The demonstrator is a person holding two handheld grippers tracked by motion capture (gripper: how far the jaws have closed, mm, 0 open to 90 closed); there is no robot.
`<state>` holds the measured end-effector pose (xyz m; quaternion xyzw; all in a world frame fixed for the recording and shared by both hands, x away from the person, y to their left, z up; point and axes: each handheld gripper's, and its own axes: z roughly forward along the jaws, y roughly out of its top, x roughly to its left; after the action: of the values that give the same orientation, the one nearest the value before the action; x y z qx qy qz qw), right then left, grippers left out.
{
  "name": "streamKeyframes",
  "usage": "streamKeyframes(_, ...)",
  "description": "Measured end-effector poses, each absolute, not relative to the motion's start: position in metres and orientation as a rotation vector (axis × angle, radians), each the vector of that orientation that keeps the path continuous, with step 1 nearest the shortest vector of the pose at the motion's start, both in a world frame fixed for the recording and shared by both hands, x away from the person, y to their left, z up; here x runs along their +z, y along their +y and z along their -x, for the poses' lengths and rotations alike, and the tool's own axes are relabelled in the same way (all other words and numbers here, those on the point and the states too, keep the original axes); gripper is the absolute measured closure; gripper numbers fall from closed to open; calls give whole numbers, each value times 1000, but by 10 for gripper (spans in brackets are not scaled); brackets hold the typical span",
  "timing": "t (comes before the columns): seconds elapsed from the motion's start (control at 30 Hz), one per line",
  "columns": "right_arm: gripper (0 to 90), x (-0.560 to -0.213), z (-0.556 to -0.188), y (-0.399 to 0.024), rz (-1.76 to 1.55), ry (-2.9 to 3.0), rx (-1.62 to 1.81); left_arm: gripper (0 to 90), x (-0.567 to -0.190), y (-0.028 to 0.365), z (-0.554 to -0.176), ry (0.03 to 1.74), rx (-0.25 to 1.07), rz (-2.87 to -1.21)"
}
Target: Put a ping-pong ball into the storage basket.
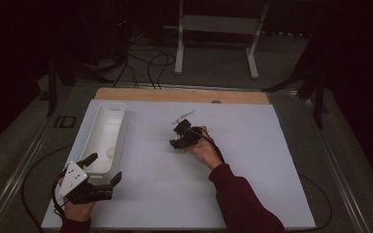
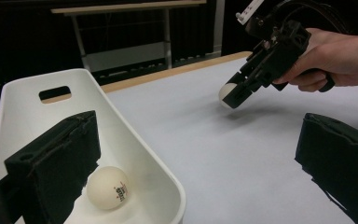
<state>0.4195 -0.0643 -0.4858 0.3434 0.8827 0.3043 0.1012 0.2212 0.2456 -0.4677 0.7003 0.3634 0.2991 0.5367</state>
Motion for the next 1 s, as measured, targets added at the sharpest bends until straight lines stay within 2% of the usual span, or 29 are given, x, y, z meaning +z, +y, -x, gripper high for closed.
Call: streamKeyframes(1.0, 504, -464, -416, -56, -955, 2598, 942, 0, -468, 245, -221, 866, 711, -1670)
